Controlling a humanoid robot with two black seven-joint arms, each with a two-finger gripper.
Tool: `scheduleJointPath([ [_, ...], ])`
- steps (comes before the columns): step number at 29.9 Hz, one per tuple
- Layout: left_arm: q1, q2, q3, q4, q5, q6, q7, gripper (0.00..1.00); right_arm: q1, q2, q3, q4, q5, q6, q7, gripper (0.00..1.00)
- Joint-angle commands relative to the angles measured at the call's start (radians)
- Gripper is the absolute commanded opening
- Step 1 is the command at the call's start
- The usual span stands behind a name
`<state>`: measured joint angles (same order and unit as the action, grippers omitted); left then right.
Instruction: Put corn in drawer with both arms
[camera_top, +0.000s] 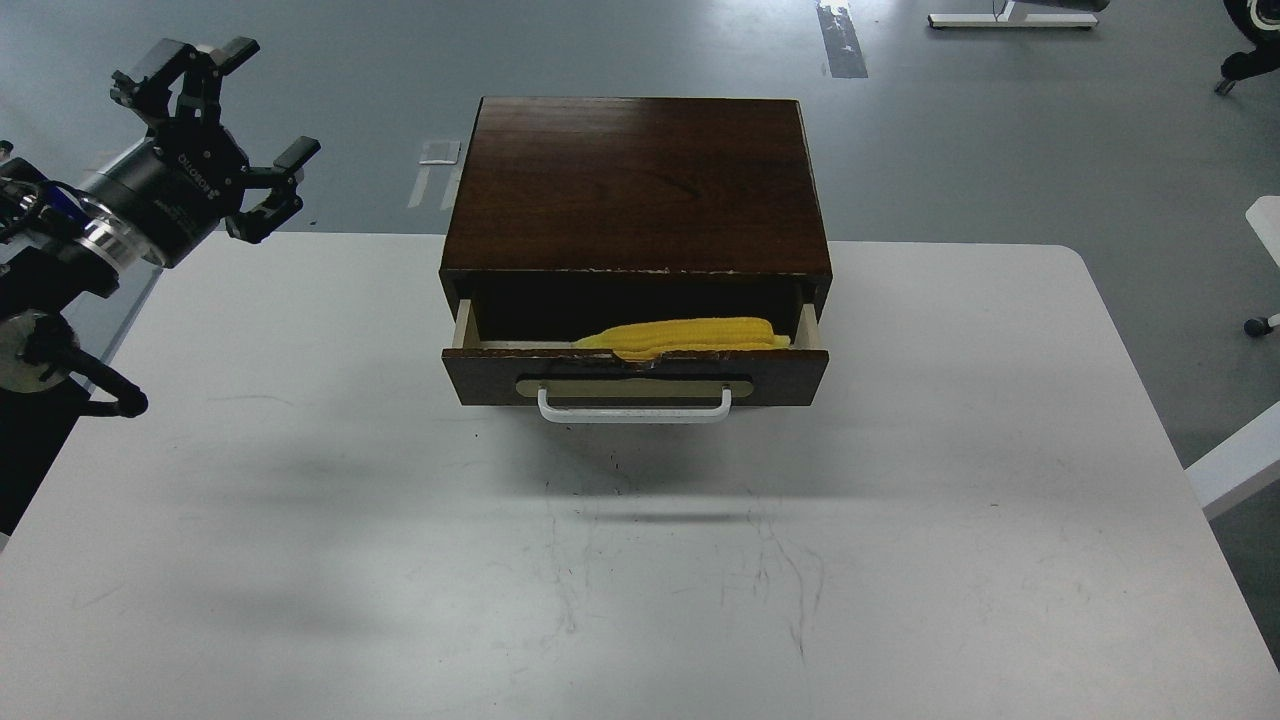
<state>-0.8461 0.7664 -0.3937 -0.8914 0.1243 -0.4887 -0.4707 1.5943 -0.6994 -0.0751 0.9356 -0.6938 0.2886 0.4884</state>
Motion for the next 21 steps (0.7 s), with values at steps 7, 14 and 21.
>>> scheduleJointPath([
  [7, 0.01, -0.012, -0.001, 0.0, 0.0, 0.0, -0.002, 0.98, -0.264, -0.029, 0.081, -0.026, 0.59, -0.014, 0.0, 0.96],
  [14, 0.022, -0.027, -0.001, -0.001, -0.002, 0.0, -0.002, 0.98, -0.441, -0.012, 0.189, -0.021, 0.873, -0.011, 0.0, 0.97],
  [21, 0.025, -0.056, -0.004, -0.001, -0.005, 0.0, -0.002, 0.98, -0.582, 0.061, 0.233, 0.017, 0.886, -0.003, 0.0, 0.98],
])
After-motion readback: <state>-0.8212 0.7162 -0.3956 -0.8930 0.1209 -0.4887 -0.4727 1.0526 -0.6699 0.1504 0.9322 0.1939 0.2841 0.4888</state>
